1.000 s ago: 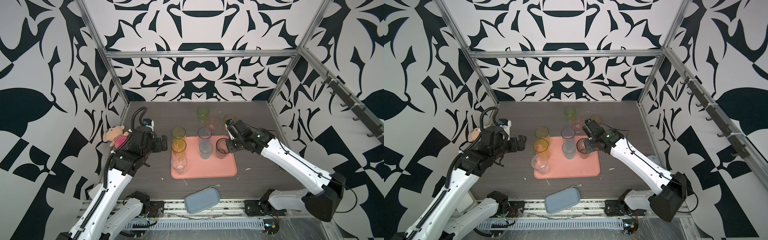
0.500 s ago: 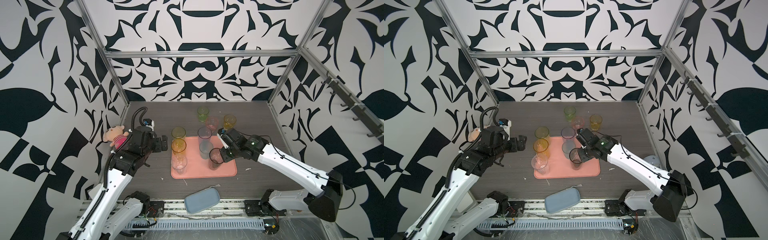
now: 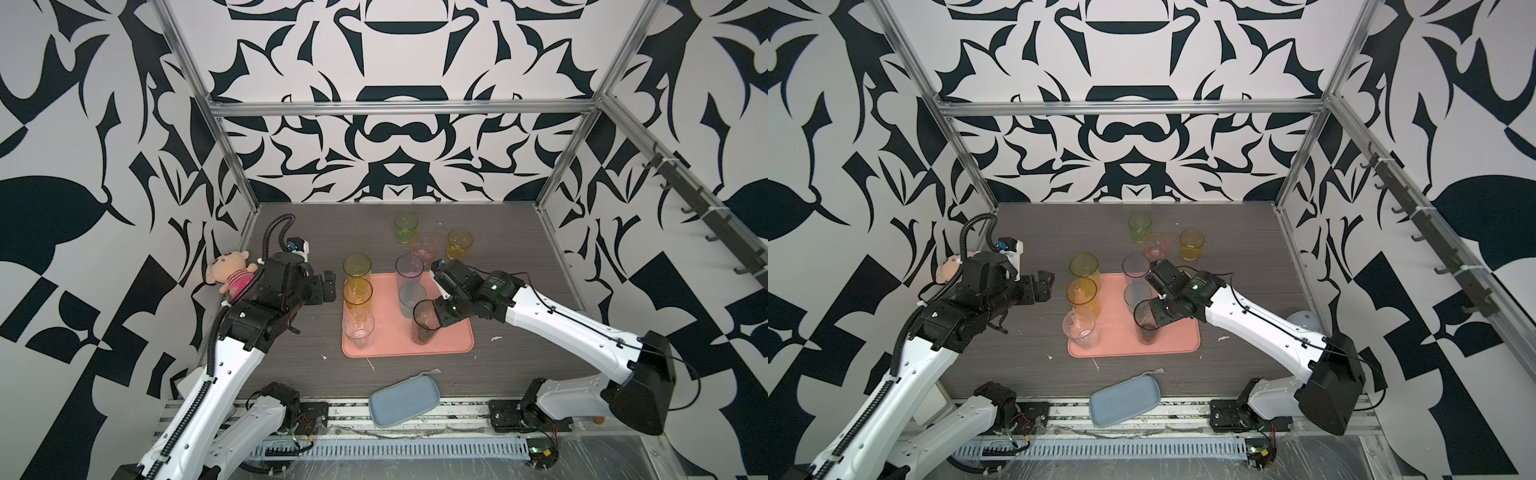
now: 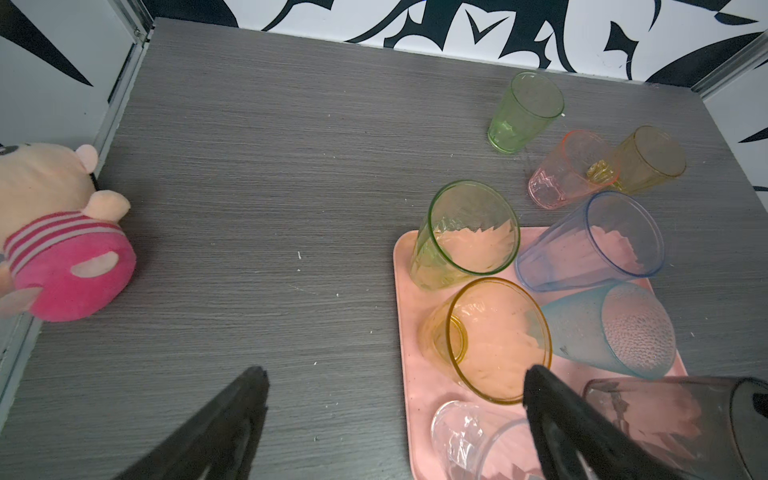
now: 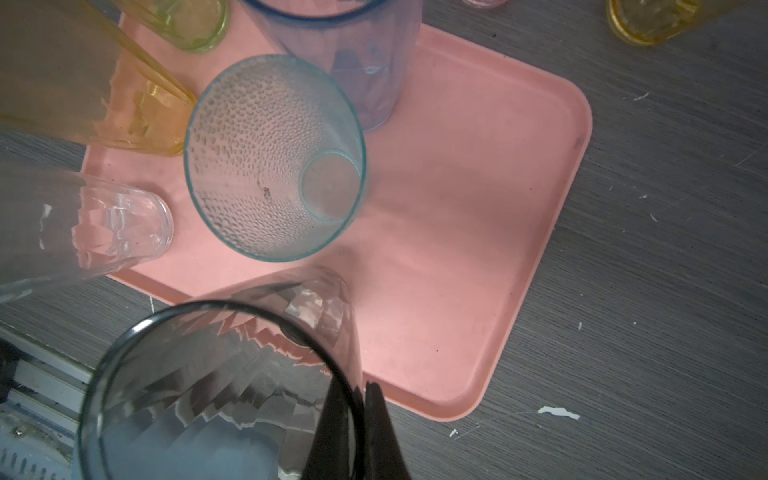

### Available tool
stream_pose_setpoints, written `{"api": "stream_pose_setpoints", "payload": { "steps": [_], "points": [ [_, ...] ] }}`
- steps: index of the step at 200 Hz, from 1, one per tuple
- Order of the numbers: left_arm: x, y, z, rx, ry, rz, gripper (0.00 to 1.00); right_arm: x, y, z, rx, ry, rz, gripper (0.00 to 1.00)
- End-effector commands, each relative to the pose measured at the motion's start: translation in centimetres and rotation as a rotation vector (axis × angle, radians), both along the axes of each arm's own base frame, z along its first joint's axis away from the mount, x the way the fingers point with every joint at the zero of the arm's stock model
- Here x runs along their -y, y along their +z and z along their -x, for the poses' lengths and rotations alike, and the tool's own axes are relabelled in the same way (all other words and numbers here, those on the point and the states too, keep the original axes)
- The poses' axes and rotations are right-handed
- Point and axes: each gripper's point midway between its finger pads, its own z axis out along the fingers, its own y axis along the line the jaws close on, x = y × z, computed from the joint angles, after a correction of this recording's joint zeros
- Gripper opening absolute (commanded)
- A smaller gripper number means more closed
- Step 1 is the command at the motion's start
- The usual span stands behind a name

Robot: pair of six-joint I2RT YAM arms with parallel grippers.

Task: Place the glasses into the tray
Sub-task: 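Lower the grey glass onto the tray near the teal glass, then open the right gripper to release the grey glass on the tray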

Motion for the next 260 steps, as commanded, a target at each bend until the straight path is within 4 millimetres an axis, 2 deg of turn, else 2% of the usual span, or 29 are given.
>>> {"api": "stream_pose_setpoints", "payload": {
  "steps": [1, 76, 162, 200, 223, 260],
  "points": [
    [0.0, -0.4, 0.0, -0.010, 0.003, 0.006, 0.99, -1.0, 0.7, -0.2, 0.018, -0.013, -0.041, 0.00],
    [0.0, -0.4, 0.0, -0.010, 0.002, 0.006, 1.00, -2.4, 0.0, 0.2, 0.012, 0.006, -0.037, 0.00],
    [0.0, -0.3, 0.0, -0.006, 0.004, 0.006, 0.99, -3.1, -1.0, 0.5, -0.002, 0.008, -0.012, 0.00],
    [0.0, -0.2, 0.1, -0.004, 0.003, 0.007, 0.99, -3.2, -1.1, 0.5, -0.006, 0.010, -0.008, 0.14],
    [0.0, -0.3, 0.1, -0.007, 0.003, 0.006, 0.99, -3.4, -0.6, 0.4, -0.003, 0.012, -0.019, 0.18],
    [0.0, -0.3, 0.1, -0.004, 0.004, 0.006, 0.99, -3.9, 0.0, 0.7, -0.009, 0.022, -0.048, 0.29]
  ]
}}
